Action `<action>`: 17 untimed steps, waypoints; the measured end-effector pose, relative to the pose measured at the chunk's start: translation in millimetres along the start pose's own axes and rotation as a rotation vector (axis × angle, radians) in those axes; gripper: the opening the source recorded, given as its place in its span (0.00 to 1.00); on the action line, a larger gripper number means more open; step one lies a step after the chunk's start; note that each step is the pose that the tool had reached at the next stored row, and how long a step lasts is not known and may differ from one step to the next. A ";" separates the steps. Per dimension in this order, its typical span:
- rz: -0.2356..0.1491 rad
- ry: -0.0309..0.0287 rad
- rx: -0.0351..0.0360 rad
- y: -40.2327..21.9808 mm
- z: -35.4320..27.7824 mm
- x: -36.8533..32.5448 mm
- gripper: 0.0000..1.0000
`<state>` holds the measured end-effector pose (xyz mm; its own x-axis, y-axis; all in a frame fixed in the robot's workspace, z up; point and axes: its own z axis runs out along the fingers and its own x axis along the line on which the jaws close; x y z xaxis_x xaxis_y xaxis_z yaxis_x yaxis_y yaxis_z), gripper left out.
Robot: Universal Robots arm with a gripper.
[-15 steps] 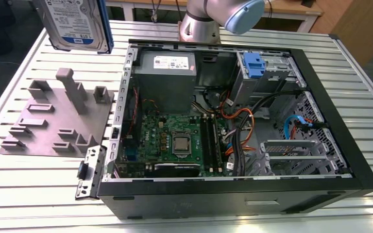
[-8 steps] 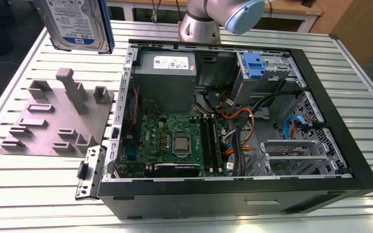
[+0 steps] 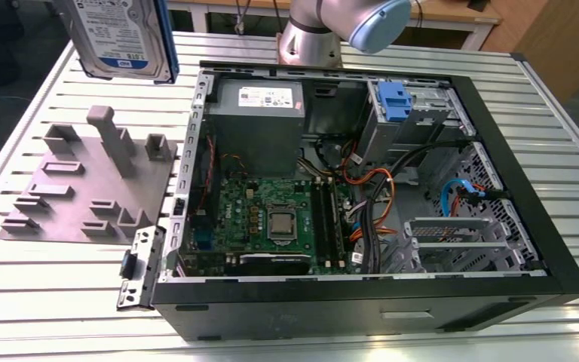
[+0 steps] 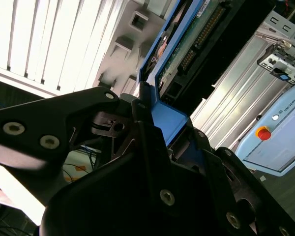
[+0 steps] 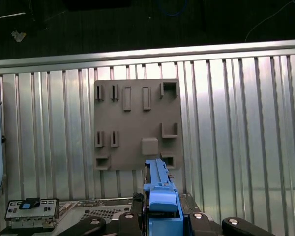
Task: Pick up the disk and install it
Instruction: 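Pick up the disk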
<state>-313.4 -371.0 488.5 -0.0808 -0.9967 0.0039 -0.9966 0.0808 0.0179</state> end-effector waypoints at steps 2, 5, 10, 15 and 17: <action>0.000 0.0000 0.0001 -0.4 0.0 0.0 0.36; 0.000 -0.0001 0.0001 -1.0 0.0 -0.1 0.36; 0.000 -0.0001 0.0001 -2.7 0.0 -0.2 0.36; 0.000 0.0000 0.0000 -4.0 -0.1 -0.3 0.36; 0.000 0.0000 0.0001 -4.5 -0.1 -0.4 0.36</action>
<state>-308.9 -371.0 488.5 -0.0806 -0.9967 0.0038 -0.9966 0.0807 0.0178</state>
